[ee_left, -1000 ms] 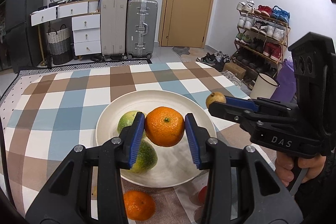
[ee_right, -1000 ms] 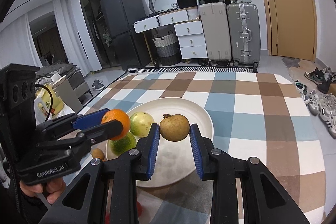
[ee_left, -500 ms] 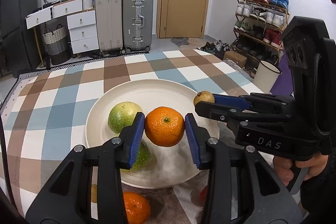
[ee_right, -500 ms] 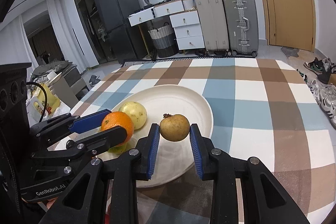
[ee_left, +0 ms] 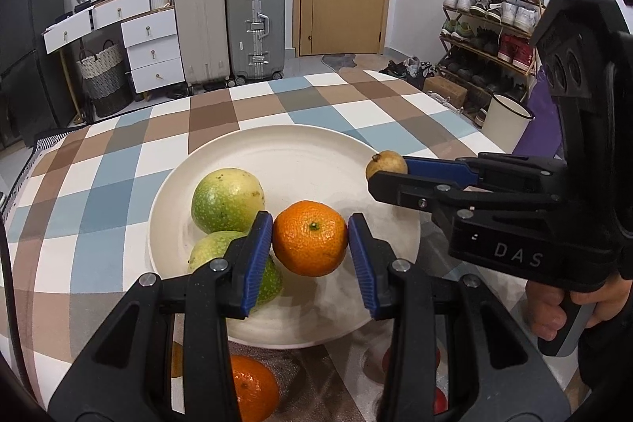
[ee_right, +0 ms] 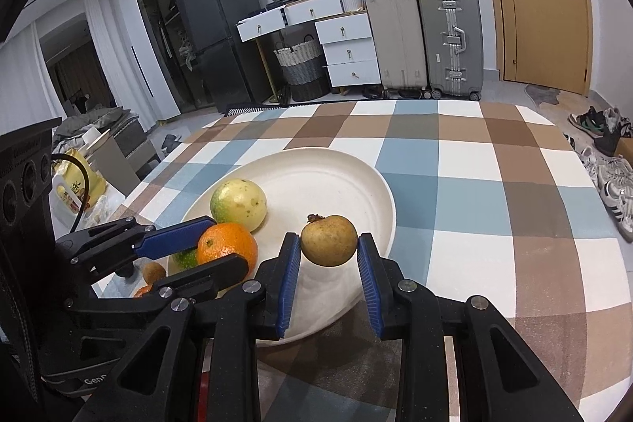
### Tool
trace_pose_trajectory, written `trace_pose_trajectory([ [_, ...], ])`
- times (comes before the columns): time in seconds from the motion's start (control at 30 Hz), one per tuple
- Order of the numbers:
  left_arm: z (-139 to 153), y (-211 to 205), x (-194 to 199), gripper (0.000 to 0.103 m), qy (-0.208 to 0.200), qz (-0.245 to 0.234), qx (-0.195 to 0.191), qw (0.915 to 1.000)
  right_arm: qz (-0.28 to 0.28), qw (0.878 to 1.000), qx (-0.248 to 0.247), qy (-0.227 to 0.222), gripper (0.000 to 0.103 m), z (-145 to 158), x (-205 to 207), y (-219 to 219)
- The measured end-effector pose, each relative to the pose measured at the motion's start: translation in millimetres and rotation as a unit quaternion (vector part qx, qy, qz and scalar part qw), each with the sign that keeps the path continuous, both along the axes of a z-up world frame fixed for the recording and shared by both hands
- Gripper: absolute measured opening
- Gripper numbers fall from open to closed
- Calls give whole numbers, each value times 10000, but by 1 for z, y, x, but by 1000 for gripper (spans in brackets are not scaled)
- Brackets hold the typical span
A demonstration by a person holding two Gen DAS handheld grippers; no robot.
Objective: Organize fruits
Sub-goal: 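Open both grippers to release the orange and pear onto the plate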
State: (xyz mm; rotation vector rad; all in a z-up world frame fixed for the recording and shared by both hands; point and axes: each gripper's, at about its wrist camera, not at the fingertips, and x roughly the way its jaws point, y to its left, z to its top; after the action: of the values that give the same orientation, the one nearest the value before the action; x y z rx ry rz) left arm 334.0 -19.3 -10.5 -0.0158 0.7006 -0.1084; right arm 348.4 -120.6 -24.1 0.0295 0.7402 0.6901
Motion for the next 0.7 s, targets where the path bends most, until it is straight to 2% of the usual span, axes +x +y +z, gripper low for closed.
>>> trace_pose_trajectory([
  [0.3,1,3,-4,37,-42,46,-126,9999,-101,9999,-22,-102,33,3,-6,-3],
  [0.4,3,7,-5,37,-42,96,-202,9997,-134,9998,55,-158,41,5,-8,-6],
  [0.47,4,11,-6,37,-25,153,-262,9995,-177,9996,123,-178,51,5,-8,-10],
  [0.53,5,14,-6,40,-37,161,-344,9993,-233,9993,190,-206,54,6,-8,-14],
  [0.63,10,16,-9,54,-95,187,-374,9991,-239,9992,248,-194,72,6,-9,-18],
  [0.7,13,17,-12,62,-152,221,-369,9990,-286,9989,286,-241,78,7,-10,-20],
])
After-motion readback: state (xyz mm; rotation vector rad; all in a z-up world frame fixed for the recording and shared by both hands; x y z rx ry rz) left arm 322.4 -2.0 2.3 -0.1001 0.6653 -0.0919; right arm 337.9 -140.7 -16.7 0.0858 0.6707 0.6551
